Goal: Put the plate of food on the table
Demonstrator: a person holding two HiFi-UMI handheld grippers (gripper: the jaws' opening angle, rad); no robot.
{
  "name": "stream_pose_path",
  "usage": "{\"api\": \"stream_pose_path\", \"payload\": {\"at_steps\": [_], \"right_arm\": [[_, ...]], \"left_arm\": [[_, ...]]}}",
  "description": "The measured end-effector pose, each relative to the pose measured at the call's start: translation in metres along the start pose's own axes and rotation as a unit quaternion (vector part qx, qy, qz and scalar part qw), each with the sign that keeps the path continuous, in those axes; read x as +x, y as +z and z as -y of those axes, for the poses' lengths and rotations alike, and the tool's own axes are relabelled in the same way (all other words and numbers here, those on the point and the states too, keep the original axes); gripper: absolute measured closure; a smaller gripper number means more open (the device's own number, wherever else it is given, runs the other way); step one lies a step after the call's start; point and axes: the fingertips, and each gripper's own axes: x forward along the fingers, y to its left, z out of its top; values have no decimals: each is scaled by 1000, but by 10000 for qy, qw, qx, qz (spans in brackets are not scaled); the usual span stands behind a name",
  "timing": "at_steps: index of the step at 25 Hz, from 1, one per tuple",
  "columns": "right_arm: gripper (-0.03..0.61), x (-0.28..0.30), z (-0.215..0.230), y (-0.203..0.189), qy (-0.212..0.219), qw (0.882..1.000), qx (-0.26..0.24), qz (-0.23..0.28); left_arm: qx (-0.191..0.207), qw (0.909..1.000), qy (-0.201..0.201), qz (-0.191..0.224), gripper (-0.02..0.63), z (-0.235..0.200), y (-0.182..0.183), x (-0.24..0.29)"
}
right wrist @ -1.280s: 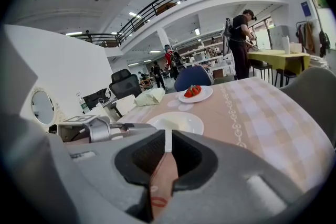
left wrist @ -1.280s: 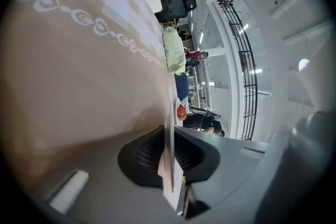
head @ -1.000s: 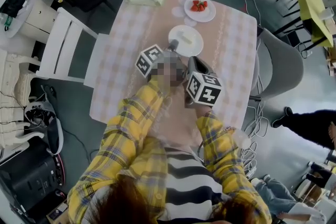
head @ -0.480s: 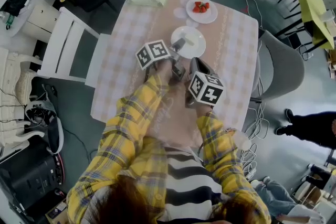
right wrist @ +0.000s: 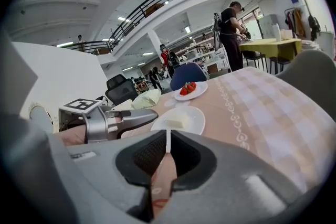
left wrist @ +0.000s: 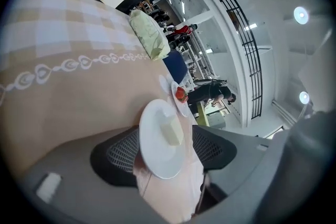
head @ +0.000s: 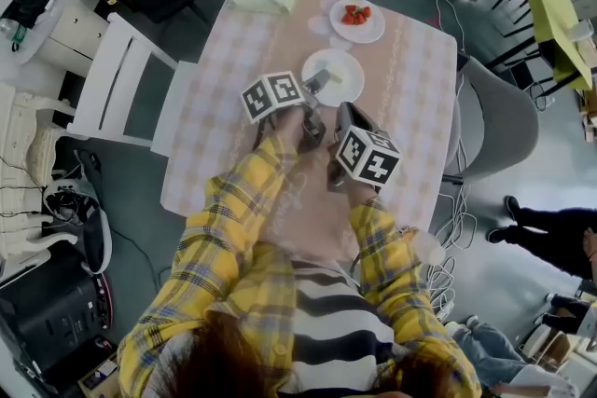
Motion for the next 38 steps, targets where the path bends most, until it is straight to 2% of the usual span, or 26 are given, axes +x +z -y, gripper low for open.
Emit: {"api": "stream_pose_path", "payload": {"at_steps": [3, 6, 9, 11, 14, 17, 20, 28, 38], "right_arm": [[557, 0, 1, -2, -31, 10000, -6, -15], [557, 0, 0, -5, -50, 10000, -55, -48], [554, 1, -1, -6, -40, 9999, -90, -90], [551, 0, -1, -7, -26, 9999, -79, -131], [545, -4, 2, -8, -36, 9999, -60, -118], [543, -10, 4, -8, -65, 9999, -57, -76], [543, -16, 4, -10, -95, 9999, -57, -60], [546, -37, -2, -14, -82, 9999, -124, 20], [568, -67, -13, -24, -5, 9997, -222, 116]], "left_arm": [[139, 9996, 217, 150, 263, -5, 6, -9], [-30, 9992, 182, 355, 308, -10, 10, -20], [-191, 9984, -62, 530, 394, -9, 8, -30], [-177, 9966, -276, 758, 517, -6, 7, -40], [229, 9933, -608, 951, 612, 4, 1, -51], [884, 9889, -823, 861, 612, 16, -12, -61], [1397, 9826, -857, 876, 612, 23, -22, -73], [2123, 9707, -838, 754, 612, 41, -51, -99], [2266, 9679, -827, 708, 612, 45, -79, -128]]}}
